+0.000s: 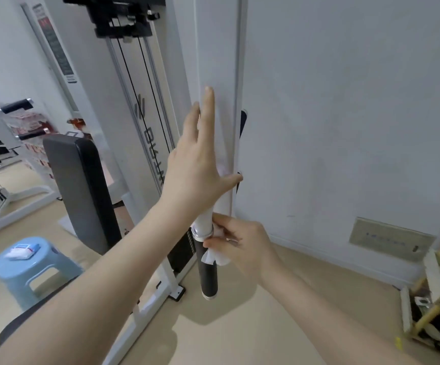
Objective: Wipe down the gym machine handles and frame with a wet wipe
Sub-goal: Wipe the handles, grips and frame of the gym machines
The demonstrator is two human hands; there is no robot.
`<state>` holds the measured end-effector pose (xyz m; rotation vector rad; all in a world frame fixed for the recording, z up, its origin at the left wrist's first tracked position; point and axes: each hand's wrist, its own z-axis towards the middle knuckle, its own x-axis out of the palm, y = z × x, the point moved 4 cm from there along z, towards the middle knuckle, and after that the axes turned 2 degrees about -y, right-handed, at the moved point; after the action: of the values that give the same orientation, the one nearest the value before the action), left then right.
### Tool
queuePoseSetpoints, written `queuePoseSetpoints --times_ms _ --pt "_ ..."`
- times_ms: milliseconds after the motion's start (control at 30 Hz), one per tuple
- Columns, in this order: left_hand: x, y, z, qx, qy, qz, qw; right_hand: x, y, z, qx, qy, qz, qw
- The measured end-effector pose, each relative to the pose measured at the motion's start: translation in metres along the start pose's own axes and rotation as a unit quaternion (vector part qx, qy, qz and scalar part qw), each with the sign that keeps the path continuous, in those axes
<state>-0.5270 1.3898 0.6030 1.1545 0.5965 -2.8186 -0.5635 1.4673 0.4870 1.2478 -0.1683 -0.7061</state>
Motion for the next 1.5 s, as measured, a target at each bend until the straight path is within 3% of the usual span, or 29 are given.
queuePoseSetpoints --times_ms 233,300,400,467,600,700,800,900,1000,1067,1200,1367,1500 --pt "0.006 0.008 -0.007 0.080 -0.075 0.242 0.964 -0.008 -0.007 0.016 0.004 0.077 0.067 0.995" --pt "0.006 0.004 -0.006 0.095 -0.070 0.283 0.952 -0.034 -0.009 0.026 -0.023 -0.023 0.098 0.995" --pt "0.010 0.003 -0.006 0.098 -0.053 0.307 0.945 -0.086 -0.018 0.048 -0.061 -0.248 0.126 0.959" --pt "0.009 0.005 -0.005 0.098 -0.053 0.317 0.942 -0.102 -0.019 0.070 -0.079 -0.307 0.101 0.943" --pt "0.006 0.010 -0.004 0.088 -0.040 0.336 0.937 -0.096 -0.006 0.112 -0.164 -0.249 -0.007 0.955" --pt "0.001 0.016 -0.003 0.078 -0.021 0.352 0.932 -0.071 -0.002 0.134 -0.250 -0.075 -0.086 0.961" --pt "-0.003 0.022 -0.002 0.063 0.011 0.357 0.932 -0.054 -0.015 0.145 -0.321 0.041 -0.205 0.924" --pt "-0.004 0.026 -0.002 0.053 0.015 0.365 0.929 -0.066 -0.023 0.164 -0.352 0.016 -0.282 0.892" --pt "-0.003 0.029 -0.002 0.063 0.004 0.357 0.932 -0.072 -0.016 0.180 -0.331 -0.048 -0.288 0.897" --pt "-0.003 0.029 -0.002 0.074 -0.001 0.355 0.932 -0.063 -0.008 0.178 -0.340 -0.036 -0.261 0.903" --pt "-0.001 0.028 -0.002 0.083 -0.003 0.350 0.933 -0.057 -0.005 0.167 -0.428 0.018 -0.273 0.862" --pt "0.000 0.028 -0.002 0.090 -0.005 0.348 0.933 -0.075 -0.012 0.189 -0.306 -0.060 -0.242 0.919" --pt "-0.001 0.029 -0.002 0.096 -0.009 0.344 0.934 -0.061 0.002 0.166 -0.410 0.004 -0.219 0.885"
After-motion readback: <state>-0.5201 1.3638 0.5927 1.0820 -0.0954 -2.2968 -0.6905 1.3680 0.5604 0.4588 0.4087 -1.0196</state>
